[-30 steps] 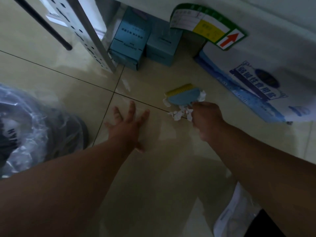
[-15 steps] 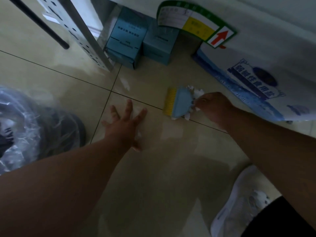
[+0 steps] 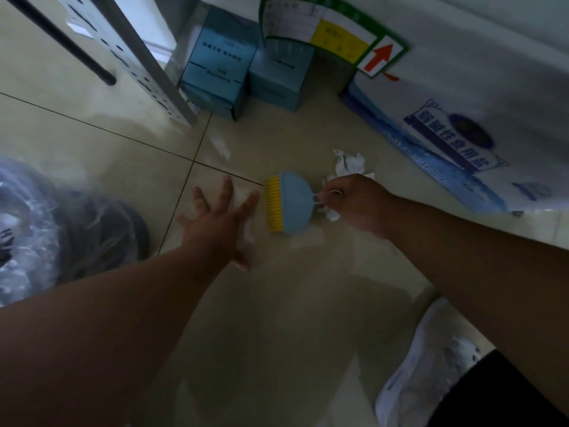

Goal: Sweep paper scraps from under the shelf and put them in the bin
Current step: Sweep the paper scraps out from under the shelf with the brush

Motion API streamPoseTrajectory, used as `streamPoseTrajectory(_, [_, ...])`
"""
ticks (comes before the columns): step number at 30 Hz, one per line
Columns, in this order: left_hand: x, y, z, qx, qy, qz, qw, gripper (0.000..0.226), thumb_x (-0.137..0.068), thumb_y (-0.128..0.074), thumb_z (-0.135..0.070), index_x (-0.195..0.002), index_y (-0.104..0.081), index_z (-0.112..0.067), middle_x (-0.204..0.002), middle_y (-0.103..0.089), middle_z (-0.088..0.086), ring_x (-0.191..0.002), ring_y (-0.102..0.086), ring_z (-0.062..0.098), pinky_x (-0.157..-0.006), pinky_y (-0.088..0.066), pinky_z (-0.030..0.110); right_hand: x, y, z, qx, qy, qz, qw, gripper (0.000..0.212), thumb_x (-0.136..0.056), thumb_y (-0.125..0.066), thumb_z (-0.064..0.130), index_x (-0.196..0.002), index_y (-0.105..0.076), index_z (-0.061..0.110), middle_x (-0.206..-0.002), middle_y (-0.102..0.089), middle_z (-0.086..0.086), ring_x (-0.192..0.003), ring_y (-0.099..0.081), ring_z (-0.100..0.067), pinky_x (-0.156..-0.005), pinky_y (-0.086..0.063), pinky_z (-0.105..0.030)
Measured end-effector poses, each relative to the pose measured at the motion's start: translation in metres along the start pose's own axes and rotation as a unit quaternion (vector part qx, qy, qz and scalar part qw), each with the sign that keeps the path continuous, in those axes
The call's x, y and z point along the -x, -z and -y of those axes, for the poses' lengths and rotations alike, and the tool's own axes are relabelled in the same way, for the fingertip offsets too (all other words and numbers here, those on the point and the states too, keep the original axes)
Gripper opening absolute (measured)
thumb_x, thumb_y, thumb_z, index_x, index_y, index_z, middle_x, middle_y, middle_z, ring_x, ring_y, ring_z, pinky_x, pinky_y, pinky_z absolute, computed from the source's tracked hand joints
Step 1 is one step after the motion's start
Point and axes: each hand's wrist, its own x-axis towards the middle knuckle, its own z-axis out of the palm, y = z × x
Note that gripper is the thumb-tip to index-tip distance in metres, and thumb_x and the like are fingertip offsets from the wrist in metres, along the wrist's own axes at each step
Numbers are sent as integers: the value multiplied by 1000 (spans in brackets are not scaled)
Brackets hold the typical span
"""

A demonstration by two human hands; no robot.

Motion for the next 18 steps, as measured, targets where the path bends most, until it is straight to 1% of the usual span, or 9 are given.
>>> streamPoseTrajectory(2, [0, -1, 1, -2, -3, -3, 1000, 163, -43, -98, -64, -146, 28, -69, -165, 43, -8, -149, 28, 56, -104, -13, 92, -4, 2, 0, 30, 1, -8, 1000, 17, -97, -61, 26, -88, -74, 23, -72, -68, 6, -62, -64, -3, -48, -42, -9])
streamPoseTrajectory(4, [-1, -1, 2, -3, -4, -5, 1000, 164, -42, -99, -63, -147, 26, -69, -165, 42, -8, -149, 27, 57, -101, -14, 94, -3, 14, -8, 85, -12, -17, 996, 22, -97, -59, 26, -88, -75, 14, -82, -73, -3, -76, -68, -17, -63, -51, -22])
streamPoseTrajectory(5, [-1, -1, 1, -3, -3, -5, 1000, 164, -41, -99, -63, -147, 26, -69, -165, 42, -8, -149, 26, 58, -100, -15, 94, -1, 23, -14, 120, -18, -22, 992, 24, -97, -58, 26, -93, -76, 11, -93, -74, -4, -86, -68, -19, -72, -52, -27])
streamPoseTrajectory(7, [-2, -1, 1, -2, -4, -5, 1000, 165, -40, -100, -62, -147, 25, -69, -165, 42, -8, -149, 25, 58, -99, -15, 94, 8, 43, -32, 152, -35, -37, 987, 26, -98, -56, 28, -107, -75, 14, -107, -70, 6, -101, -64, -16, -83, -49, -28])
streamPoseTrajectory(8, [-2, -1, 2, -1, -4, -5, 1000, 165, -39, -100, -62, -147, 25, -70, -165, 42, -9, -149, 24, 58, -99, -15, 94, 13, 52, -43, 158, -49, -46, 985, 25, -97, -55, 29, -106, -74, 15, -101, -70, 7, -101, -64, -17, -80, -49, -27])
streamPoseTrajectory(10, [-2, -1, 2, 1, -3, -8, 1000, 165, -38, -99, -63, -147, 24, -70, -165, 42, -9, -150, 24, 58, -98, -15, 94, 23, 66, -62, 188, -68, -61, 978, 24, -97, -54, 29, -90, -71, 12, -80, -66, 3, -85, -64, -25, -64, -44, -27])
streamPoseTrajectory(13, [-1, -2, 2, 1, -8, -12, 1000, 165, -37, -99, -64, -146, 25, -71, -165, 42, -10, -149, 24, 58, -98, -15, 95, 33, 76, -78, 189, -62, -70, 977, 29, -97, -55, 29, -71, -60, 16, -64, -55, -3, -67, -56, -26, -54, -37, -29])
streamPoseTrajectory(16, [-1, -1, 2, 9, -5, -9, 1000, 164, -38, -99, -64, -145, 25, -71, -164, 43, -11, -149, 26, 57, -99, -15, 94, 35, 75, -77, 91, -71, -94, 989, 27, -96, -57, 38, -72, -66, 27, -51, -55, 9, -47, -50, -3, -47, -36, -24])
streamPoseTrajectory(18, [0, 0, 1, 6, -5, -8, 1000, 164, -39, -99, -64, -146, 26, -71, -164, 43, -10, -149, 25, 57, -100, -16, 93, 30, 69, -67, 3, -91, -114, 989, 22, -91, -55, 45, -81, -72, 35, -51, -57, 17, -44, -50, 0, -45, -39, -20])
